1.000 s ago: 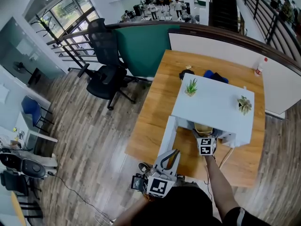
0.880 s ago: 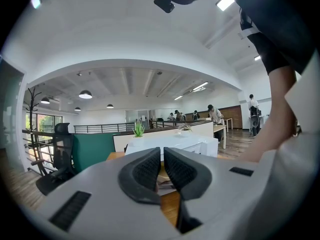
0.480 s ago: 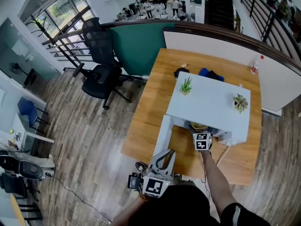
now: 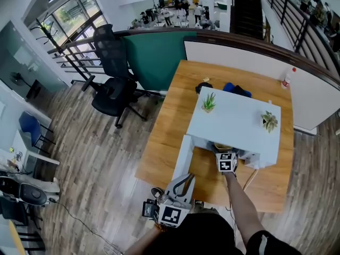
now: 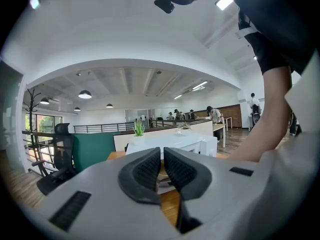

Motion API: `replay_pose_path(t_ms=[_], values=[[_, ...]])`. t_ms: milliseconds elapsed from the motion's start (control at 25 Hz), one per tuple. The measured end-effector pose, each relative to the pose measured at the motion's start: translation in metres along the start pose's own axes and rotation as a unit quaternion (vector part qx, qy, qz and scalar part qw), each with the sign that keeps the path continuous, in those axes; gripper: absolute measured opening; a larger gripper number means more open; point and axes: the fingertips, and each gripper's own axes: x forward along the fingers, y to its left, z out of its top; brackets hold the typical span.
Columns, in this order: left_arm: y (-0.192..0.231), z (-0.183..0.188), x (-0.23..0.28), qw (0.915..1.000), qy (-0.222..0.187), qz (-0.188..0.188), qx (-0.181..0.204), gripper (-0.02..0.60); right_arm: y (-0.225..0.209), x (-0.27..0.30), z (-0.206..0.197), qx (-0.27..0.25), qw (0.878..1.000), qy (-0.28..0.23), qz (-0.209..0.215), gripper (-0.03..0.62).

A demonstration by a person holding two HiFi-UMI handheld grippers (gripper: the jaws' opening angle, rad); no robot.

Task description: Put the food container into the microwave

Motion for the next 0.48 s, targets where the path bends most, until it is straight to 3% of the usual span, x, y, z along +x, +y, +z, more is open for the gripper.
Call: replay_pose_path(t_ms=[480], values=[[0.002,0.001,0.001,1.0,-0.003,-0.002,0.006,0.038,-0.002,0.013,-0.009,-0.004,1.0,0.024,0.001,0.537]])
